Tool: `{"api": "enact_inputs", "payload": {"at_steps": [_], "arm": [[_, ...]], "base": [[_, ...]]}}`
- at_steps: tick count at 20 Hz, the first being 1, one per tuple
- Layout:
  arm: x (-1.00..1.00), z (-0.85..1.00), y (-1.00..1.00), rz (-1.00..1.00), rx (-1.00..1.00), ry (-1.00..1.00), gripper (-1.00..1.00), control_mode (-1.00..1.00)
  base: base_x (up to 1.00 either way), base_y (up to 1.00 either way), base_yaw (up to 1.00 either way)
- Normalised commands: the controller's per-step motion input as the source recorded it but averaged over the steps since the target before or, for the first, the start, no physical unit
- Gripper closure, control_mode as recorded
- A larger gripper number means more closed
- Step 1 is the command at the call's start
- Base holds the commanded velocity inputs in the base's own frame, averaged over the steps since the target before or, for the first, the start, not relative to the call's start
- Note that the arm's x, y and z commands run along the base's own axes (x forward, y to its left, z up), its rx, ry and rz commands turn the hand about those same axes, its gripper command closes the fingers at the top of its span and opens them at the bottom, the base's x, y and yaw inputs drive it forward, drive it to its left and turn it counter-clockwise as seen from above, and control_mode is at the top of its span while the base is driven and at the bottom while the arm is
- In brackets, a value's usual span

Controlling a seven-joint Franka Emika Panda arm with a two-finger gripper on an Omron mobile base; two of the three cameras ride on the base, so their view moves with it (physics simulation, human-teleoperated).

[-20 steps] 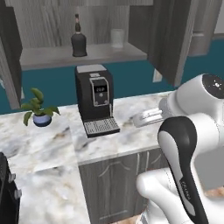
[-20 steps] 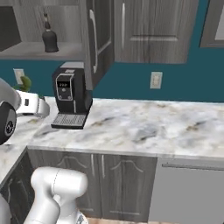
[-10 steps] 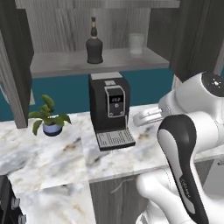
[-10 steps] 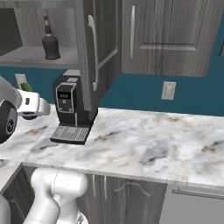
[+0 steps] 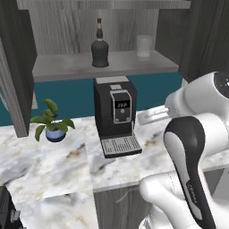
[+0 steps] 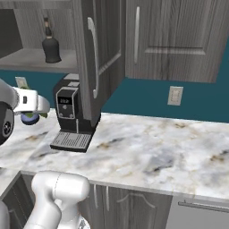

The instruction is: There is a bowl on the dining counter. Grab a lemon wedge from the fridge and place it in the bowl. Then get the liquor bottle and glass cup from the cabinet and place them next to the bowl.

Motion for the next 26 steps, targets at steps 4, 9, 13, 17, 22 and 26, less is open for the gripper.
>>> {"api": "enact_inputs", "payload": {"at_steps": [4, 9, 13, 17, 22, 26], "arm": [[0.0, 0.8, -0.11, -0.02, -0.05, -0.22, -1.0, -1.0], [0.0, 0.9, -0.5, -0.03, -0.11, -0.15, -1.0, -1.0], [0.16, 0.78, -0.51, -0.02, -0.17, -0.05, -1.0, -1.0], [0.52, 0.54, -0.18, 0.0, -0.27, 0.0, -1.0, -1.0], [0.58, 0.02, 0.0, 0.0, -0.26, 0.04, -1.0, -1.0], [0.42, -0.04, 0.0, 0.0, -0.04, 0.0, -1.0, -1.0]], "base": [[0.0, 0.0, 0.0], [0.0, 0.0, 0.0], [0.0, 0.0, 0.0], [0.0, 0.0, 0.0], [0.0, 0.0, 0.0], [0.0, 0.0, 0.0]]}}
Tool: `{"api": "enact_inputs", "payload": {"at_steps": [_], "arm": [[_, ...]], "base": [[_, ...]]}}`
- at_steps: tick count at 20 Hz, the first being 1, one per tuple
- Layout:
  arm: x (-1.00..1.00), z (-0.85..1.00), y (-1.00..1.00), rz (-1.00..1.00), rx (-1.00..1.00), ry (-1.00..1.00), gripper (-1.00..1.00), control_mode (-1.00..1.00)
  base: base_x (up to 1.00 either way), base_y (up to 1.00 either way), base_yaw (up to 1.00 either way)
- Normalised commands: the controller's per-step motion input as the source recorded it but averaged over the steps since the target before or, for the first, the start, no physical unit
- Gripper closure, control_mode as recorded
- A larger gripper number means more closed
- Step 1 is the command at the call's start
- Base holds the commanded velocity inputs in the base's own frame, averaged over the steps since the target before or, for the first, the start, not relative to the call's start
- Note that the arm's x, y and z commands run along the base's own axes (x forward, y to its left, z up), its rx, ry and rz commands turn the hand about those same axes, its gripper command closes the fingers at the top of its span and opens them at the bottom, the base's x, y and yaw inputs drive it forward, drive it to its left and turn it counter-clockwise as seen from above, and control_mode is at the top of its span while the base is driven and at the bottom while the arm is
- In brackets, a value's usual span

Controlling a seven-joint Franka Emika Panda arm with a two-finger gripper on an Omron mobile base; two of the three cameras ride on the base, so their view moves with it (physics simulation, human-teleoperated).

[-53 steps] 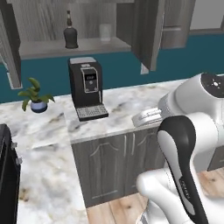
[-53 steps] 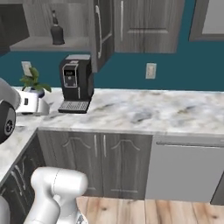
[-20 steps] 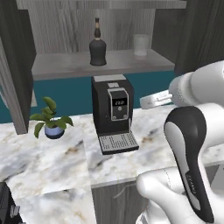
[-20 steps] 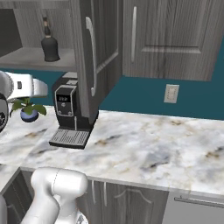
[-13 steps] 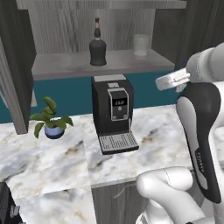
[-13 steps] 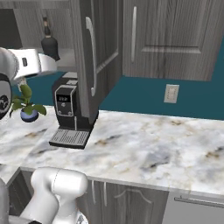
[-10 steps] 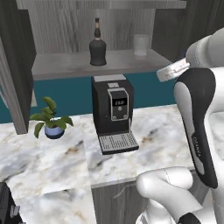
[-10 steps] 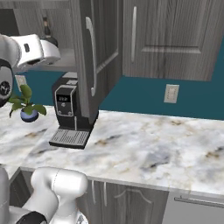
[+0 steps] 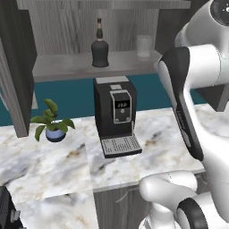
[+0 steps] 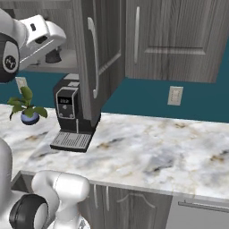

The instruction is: There is a bowl on the dining counter. Grab a lemon wedge from the fridge and place it in the bowl. Then get the liquor bottle and glass cup from the cabinet and place them next to the bowl.

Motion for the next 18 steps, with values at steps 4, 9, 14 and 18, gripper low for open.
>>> {"api": "enact_inputs", "payload": {"at_steps": [4, 9, 14, 18], "arm": [[0.42, 0.0, -0.04, 0.0, -0.02, 0.0, -1.0, -1.0], [0.56, -0.04, -0.01, 0.0, -0.06, -0.04, -1.0, -1.0], [0.5, -0.2, 0.0, 0.0, -0.15, -0.13, -1.0, -1.0], [0.48, -0.09, -0.01, 0.0, -0.09, -0.03, -1.0, -1.0]], "base": [[0.0, 0.0, 0.0], [0.0, 0.0, 0.0], [0.0, 0.0, 0.0], [0.0, 0.0, 0.0]]}}
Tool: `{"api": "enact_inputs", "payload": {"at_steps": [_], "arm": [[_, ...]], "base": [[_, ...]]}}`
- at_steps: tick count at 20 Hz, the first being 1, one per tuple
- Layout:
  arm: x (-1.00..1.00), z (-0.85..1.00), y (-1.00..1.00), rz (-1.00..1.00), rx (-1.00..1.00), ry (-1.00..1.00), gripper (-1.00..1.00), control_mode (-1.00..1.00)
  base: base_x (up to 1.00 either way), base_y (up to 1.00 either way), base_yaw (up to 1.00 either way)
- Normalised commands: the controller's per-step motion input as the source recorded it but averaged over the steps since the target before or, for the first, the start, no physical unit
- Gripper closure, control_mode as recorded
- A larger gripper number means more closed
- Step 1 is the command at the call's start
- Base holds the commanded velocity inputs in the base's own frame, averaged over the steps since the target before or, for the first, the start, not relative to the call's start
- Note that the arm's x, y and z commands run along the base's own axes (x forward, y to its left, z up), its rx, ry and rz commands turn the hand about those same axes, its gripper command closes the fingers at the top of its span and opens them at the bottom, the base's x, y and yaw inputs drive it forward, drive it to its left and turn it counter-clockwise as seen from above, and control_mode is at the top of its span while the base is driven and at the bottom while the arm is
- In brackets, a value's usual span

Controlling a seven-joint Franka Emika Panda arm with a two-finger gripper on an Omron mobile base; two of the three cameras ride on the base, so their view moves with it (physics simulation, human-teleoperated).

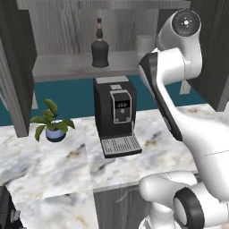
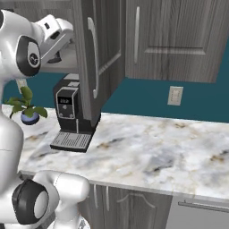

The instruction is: There is a bowl on the dining counter. Grab a lemon wedge from the fridge and place it in the bowl. Then get the liquor bottle and glass cup from the cabinet and place them next to the bowl.

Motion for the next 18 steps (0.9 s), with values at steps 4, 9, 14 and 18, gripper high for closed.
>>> {"api": "enact_inputs", "payload": {"at_steps": [4, 9, 14, 18], "arm": [[0.45, 0.0, -0.07, 0.0, -0.02, 0.0, -1.0, -1.0], [0.44, 0.0, -0.07, 0.0, -0.03, 0.0, -1.0, -1.0], [0.45, -0.02, -0.04, 0.0, -0.05, 0.0, -1.0, -1.0], [0.43, -0.05, -0.07, 0.0, -0.04, 0.03, -1.0, -1.0]], "base": [[0.0, 0.0, 0.0], [0.0, 0.0, 0.0], [0.0, 0.0, 0.0], [0.0, 0.0, 0.0]]}}
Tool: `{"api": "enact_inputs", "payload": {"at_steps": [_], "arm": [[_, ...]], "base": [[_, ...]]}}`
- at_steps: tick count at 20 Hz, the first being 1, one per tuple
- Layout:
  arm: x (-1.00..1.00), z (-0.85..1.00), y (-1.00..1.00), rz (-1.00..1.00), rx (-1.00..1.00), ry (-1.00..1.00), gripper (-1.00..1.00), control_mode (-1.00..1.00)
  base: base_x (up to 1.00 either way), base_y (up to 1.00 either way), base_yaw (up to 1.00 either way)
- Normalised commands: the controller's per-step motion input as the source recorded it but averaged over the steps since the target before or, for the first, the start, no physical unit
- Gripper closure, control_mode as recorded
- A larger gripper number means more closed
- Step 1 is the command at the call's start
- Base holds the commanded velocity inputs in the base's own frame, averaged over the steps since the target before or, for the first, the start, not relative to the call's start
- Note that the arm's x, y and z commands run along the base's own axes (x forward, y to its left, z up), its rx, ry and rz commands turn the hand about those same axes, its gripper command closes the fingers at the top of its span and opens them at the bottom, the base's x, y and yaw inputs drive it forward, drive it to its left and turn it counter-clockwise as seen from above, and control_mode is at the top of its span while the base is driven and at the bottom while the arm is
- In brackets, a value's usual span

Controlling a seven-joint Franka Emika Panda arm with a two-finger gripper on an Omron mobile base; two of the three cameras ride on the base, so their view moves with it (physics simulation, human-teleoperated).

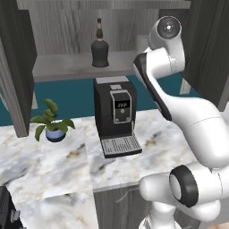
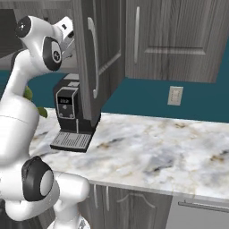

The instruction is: There is a bowl on the dining counter. Grab a lemon wedge from the fridge and place it in the bowl. Then get the liquor bottle and glass cup from the cabinet and place them next to the bowl.

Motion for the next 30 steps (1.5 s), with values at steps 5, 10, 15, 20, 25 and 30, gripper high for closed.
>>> {"api": "enact_inputs", "payload": {"at_steps": [5, 10, 15, 20, 25, 30], "arm": [[0.34, 0.0, -0.04, 0.0, -0.04, 0.01, -1.0, -1.0], [0.32, 0.0, 0.0, 0.0, -0.04, 0.04, -1.0, -1.0], [0.32, 0.0, 0.0, 0.0, -0.04, 0.06, -1.0, -1.0], [0.27, -0.01, -0.02, 0.0, -0.03, 0.06, -1.0, -1.0], [0.24, -0.05, -0.04, 0.0, -0.02, 0.01, -1.0, -1.0], [0.27, -0.1, -0.02, 0.0, -0.02, 0.0, -1.0, -1.0]], "base": [[0.0, 0.0, 0.0], [0.0, 0.0, 0.0], [0.0, 0.0, 0.0], [0.0, 0.0, 0.0], [0.0, 0.0, 0.0], [0.0, 0.0, 0.0]]}}
